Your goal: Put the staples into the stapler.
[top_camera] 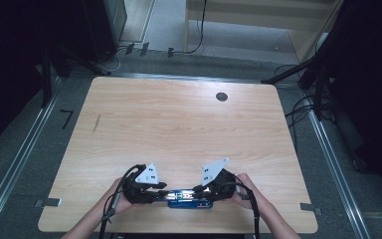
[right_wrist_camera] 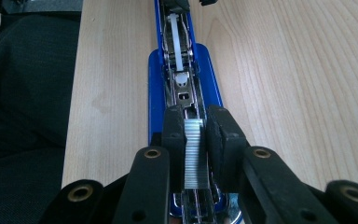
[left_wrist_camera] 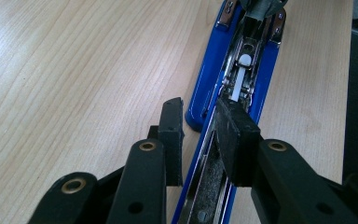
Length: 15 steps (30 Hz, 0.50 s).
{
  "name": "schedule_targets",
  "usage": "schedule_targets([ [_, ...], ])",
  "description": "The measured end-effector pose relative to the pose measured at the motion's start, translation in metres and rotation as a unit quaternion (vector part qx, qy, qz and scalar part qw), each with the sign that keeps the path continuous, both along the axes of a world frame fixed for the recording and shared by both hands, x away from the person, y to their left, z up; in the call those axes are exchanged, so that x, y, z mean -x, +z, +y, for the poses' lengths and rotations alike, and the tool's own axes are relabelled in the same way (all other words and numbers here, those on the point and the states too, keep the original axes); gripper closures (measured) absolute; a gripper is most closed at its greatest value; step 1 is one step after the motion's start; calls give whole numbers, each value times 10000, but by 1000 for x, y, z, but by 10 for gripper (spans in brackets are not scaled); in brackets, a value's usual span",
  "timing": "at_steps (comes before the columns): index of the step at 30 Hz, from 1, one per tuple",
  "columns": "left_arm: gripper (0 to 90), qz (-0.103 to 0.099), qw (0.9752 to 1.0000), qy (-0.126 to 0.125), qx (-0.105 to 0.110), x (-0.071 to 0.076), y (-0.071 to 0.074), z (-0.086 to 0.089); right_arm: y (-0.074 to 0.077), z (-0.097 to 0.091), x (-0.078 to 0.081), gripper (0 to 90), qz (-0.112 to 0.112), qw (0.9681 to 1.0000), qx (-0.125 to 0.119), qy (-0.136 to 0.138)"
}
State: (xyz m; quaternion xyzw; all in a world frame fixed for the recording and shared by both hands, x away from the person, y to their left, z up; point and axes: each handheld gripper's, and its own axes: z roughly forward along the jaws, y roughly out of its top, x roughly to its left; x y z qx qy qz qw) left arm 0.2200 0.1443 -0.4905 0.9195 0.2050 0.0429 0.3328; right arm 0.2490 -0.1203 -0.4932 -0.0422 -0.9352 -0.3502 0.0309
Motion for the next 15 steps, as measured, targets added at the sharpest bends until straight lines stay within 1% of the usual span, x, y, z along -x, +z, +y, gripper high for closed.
schedule_targets([
  [3, 730, 11, 10000, -6, -13, 0, 0, 0, 0, -1, 1, 789, -16, 10000, -10, 10],
  [7, 730, 22, 10000, -9, -1, -1, 0, 0, 0, -2, 1, 789, -54, 10000, 37, 72],
  [13, 730, 33, 10000, 3, 7, 0, 0, 0, 1, -1, 4, 789, -220, 9996, 106, 167],
  [15, 731, 34, 10000, 6, 9, 0, 0, 0, 1, 0, 5, 789, -259, 9995, 85, 174],
])
